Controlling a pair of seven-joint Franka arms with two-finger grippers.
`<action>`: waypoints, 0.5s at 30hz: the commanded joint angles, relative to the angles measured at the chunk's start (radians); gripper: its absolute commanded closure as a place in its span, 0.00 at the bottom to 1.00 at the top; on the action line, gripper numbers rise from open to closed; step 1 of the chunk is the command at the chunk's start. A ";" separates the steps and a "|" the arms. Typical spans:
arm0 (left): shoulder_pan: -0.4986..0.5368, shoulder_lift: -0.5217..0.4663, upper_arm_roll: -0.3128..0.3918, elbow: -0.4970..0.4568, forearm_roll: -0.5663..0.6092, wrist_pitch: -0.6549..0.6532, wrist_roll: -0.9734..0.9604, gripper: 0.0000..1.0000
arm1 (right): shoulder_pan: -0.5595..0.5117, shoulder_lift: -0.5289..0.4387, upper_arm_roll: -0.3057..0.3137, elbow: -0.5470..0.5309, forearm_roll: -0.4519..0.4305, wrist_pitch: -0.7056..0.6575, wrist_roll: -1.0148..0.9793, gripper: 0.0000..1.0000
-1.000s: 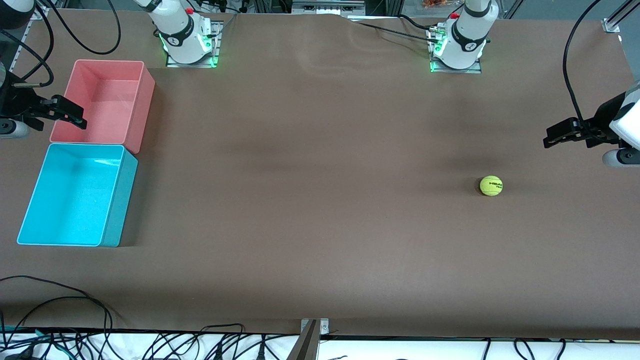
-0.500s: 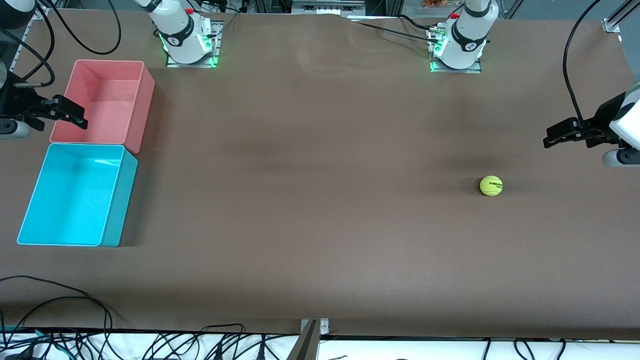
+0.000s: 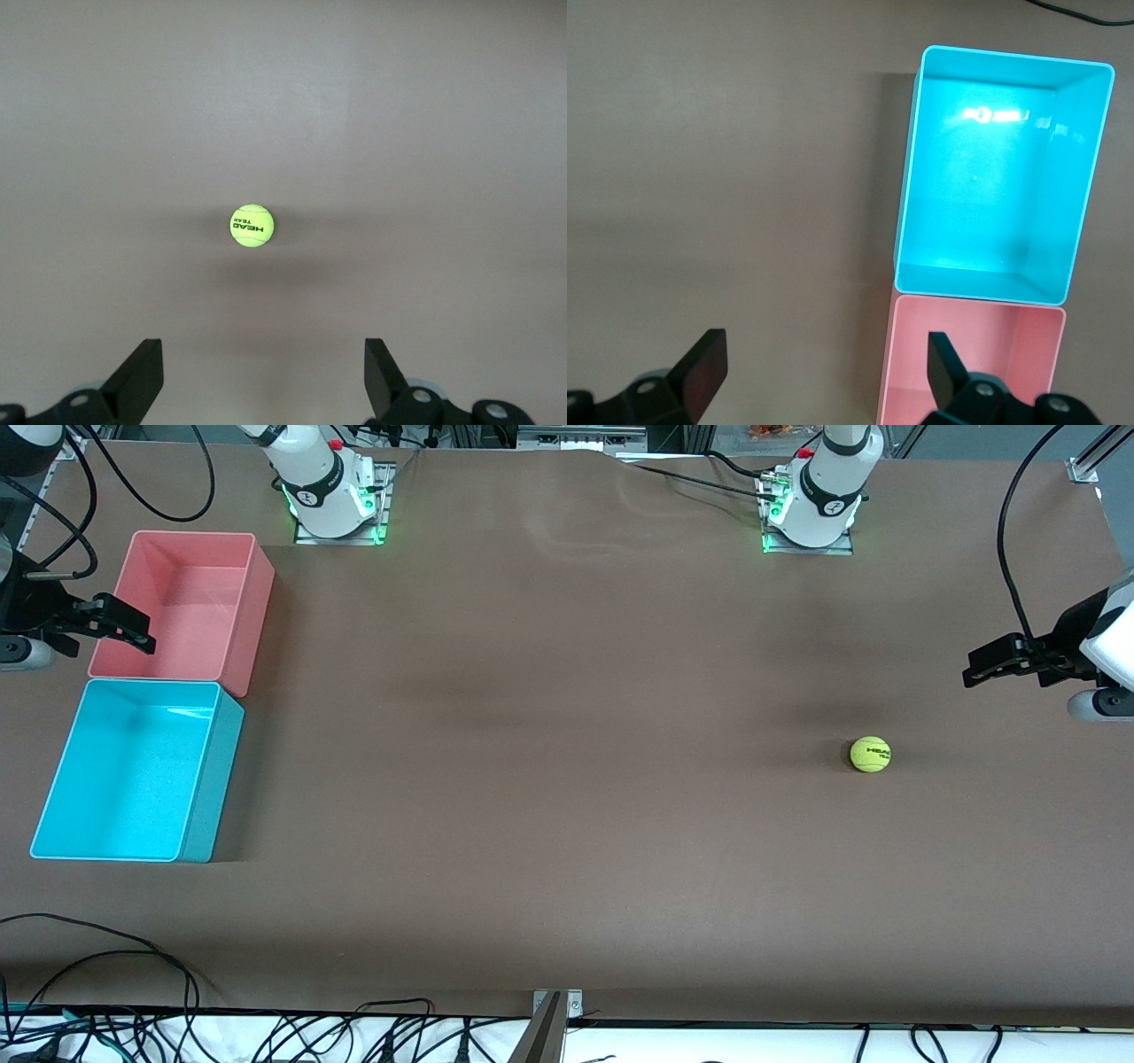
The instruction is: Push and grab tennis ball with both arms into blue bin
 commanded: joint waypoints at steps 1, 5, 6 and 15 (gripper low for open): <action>-0.002 -0.016 0.008 -0.020 -0.007 0.012 0.025 0.00 | 0.000 -0.010 0.005 0.003 0.009 -0.012 0.005 0.00; -0.002 -0.016 0.008 -0.020 -0.007 0.012 0.025 0.00 | 0.002 -0.010 0.011 0.003 0.009 -0.012 0.005 0.00; -0.002 -0.016 0.008 -0.020 -0.007 0.012 0.025 0.00 | 0.002 -0.010 0.011 0.003 0.009 -0.011 0.005 0.00; -0.002 -0.016 0.008 -0.020 -0.007 0.012 0.025 0.00 | 0.002 -0.010 0.013 0.003 0.009 -0.012 0.005 0.00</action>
